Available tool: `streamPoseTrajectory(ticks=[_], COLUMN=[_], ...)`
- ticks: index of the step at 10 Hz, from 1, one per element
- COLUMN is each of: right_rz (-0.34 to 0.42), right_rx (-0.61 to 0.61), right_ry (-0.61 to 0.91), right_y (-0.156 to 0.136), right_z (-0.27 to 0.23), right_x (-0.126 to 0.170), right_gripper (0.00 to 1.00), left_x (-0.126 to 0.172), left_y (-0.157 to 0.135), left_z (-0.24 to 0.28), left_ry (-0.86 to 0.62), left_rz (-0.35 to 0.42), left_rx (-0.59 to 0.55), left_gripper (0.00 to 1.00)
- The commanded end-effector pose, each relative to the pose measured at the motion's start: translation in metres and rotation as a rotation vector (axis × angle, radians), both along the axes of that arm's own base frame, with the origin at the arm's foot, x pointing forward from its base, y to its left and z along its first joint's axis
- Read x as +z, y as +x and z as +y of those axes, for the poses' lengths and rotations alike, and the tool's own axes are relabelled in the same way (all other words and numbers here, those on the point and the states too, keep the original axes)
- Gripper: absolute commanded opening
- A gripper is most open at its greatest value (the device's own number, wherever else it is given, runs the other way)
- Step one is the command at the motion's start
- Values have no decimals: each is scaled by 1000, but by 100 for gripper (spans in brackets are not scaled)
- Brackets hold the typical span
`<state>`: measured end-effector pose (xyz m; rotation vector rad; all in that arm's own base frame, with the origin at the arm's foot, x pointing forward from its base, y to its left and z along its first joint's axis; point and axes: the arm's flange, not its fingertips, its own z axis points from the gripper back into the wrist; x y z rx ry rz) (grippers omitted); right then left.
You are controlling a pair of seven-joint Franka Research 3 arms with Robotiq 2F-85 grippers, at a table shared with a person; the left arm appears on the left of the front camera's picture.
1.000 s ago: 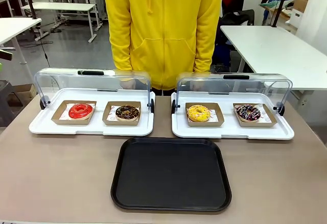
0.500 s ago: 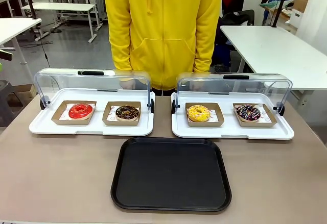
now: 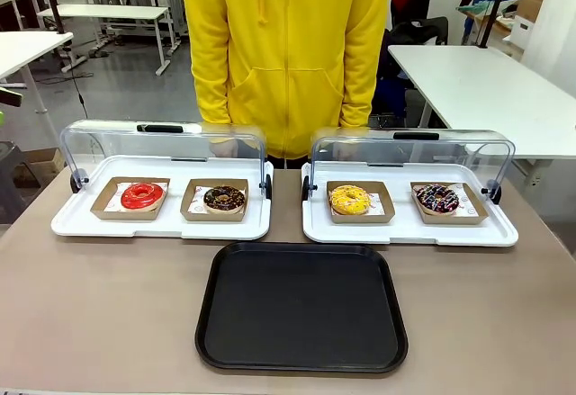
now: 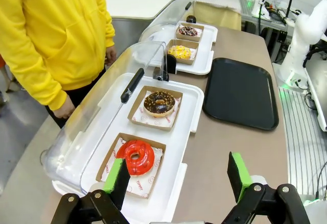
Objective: Move the first donut from the left to the tray.
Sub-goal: Pick up the Paper togo box containing the Donut indicated by the person and place it on the Handle tray.
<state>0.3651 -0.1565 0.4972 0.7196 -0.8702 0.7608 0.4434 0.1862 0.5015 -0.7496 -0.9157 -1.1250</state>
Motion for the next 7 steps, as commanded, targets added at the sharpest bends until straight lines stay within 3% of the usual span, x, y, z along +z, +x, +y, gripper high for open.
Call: streamPoseTrajectory(ticks=[1, 7], right_rz=[-27, -27], right_rx=[8, 8], right_ry=[9, 9], right_y=[2, 2], right_z=[-1, -1], right_x=[1, 1], right_gripper=[100, 100], left_x=[0, 0], left_y=[-1, -1], left_z=[0, 0], left_ry=[-4, -4], left_rz=[-2, -2], left_rx=[-1, -1], left_gripper=[100, 100])
